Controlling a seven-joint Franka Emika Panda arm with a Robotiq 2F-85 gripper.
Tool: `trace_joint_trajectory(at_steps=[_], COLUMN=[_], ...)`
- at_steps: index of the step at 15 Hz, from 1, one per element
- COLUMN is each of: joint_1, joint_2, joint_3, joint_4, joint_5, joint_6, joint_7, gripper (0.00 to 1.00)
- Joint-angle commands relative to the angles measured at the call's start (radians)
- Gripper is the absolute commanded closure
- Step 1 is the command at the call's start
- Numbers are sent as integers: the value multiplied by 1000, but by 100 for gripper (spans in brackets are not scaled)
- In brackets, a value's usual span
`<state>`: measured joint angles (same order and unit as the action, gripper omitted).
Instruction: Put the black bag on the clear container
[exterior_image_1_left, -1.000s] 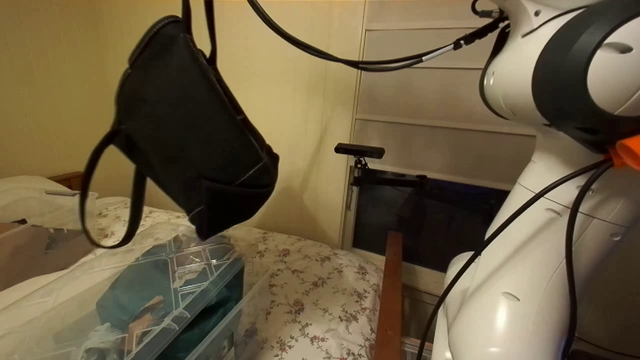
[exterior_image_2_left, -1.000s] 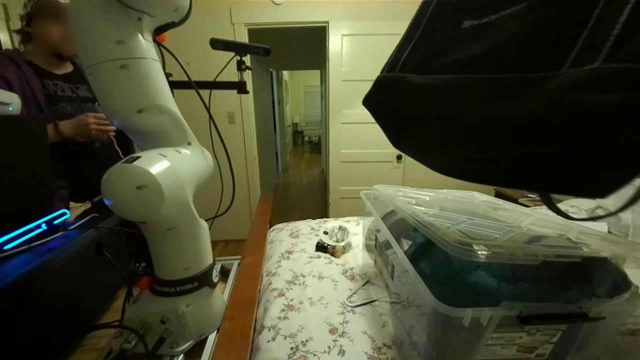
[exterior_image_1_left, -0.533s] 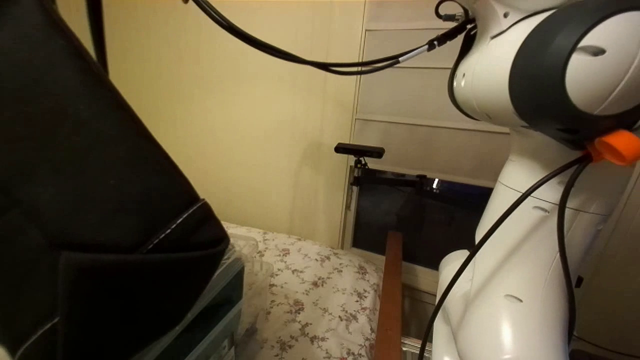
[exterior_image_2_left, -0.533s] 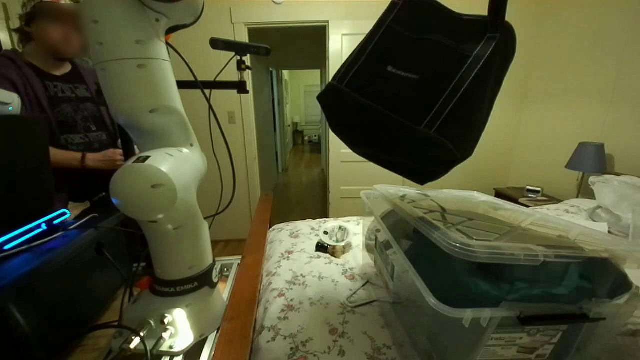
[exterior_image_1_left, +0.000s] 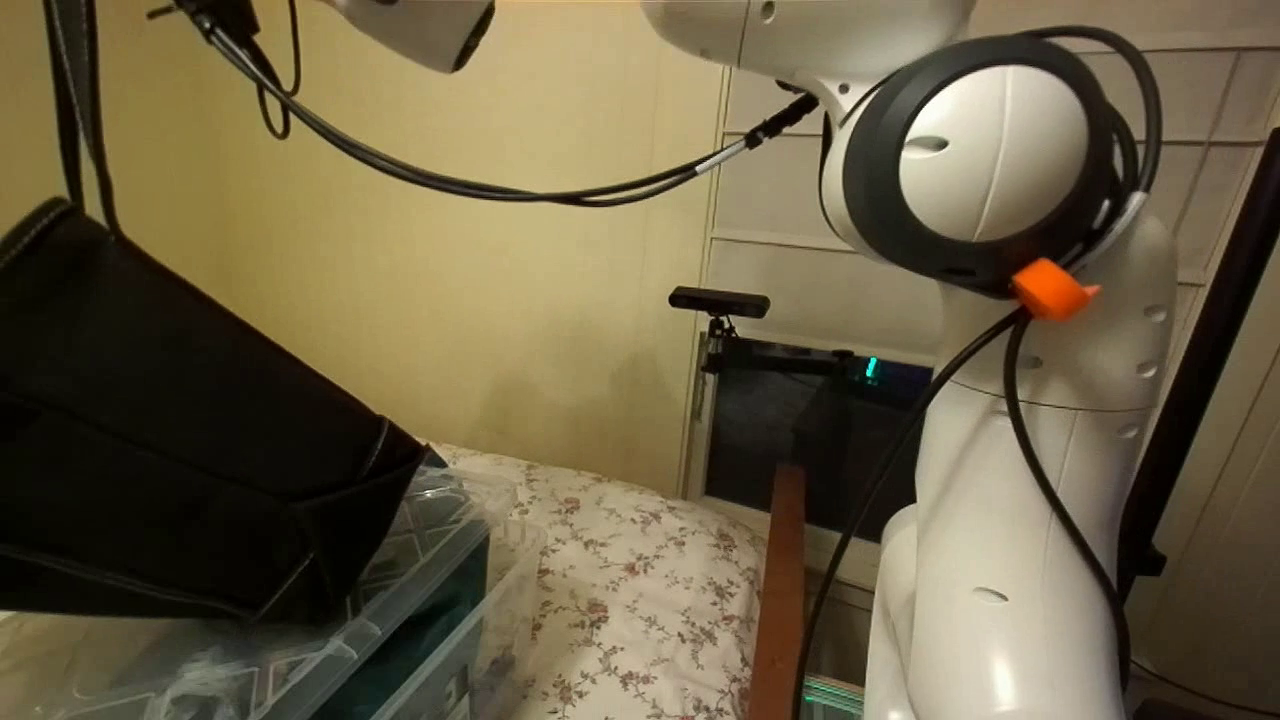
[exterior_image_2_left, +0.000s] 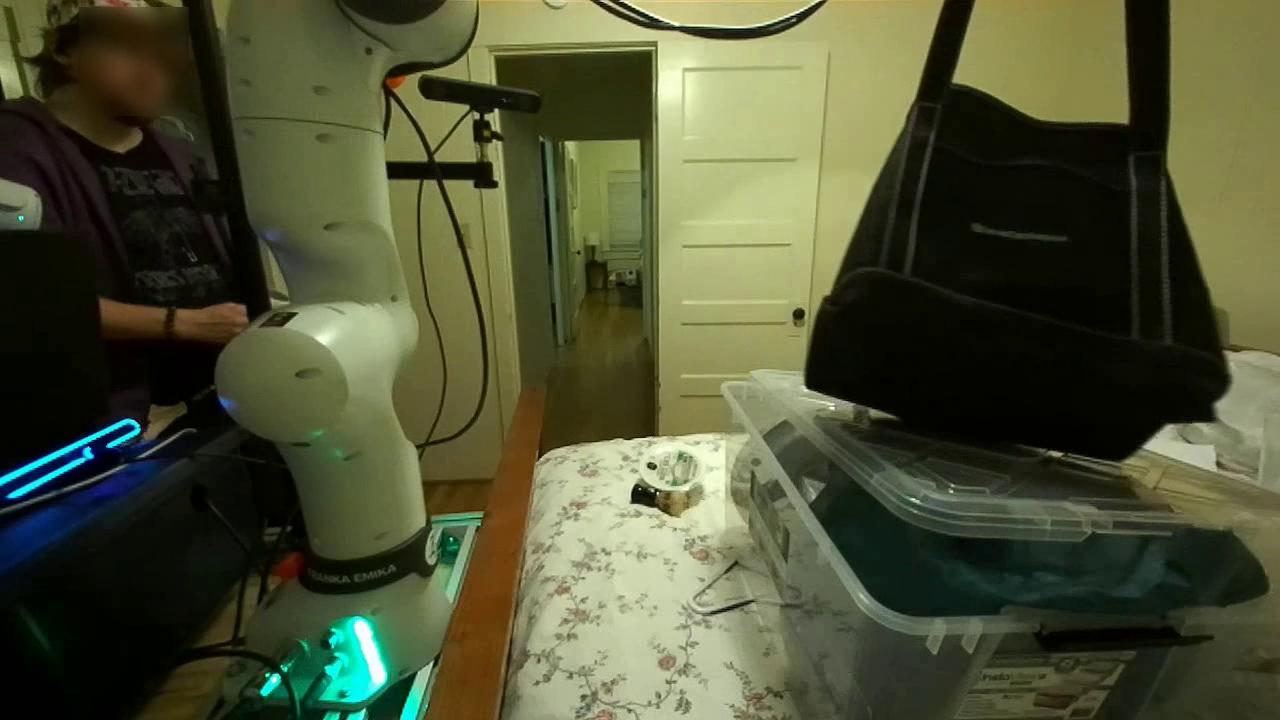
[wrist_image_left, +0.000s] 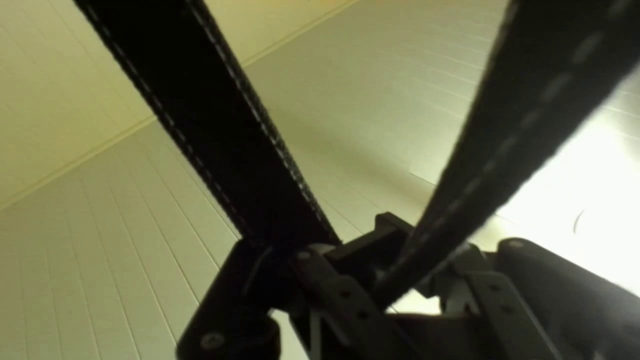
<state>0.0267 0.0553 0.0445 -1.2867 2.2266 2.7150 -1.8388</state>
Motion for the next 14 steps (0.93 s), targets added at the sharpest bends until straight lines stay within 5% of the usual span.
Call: trace_joint_trajectory(at_steps=[1,6,14], joint_1=[-28,-108,-203], joint_2=[-41,-120,-122], joint_3=[-27,-121,-233], joint_4=[-127,-355,-496], joint_5=[19,-99,-346], joint_6=[-77,-47,-36], joint_7=[-73,-61,-43], gripper=[100,100,100])
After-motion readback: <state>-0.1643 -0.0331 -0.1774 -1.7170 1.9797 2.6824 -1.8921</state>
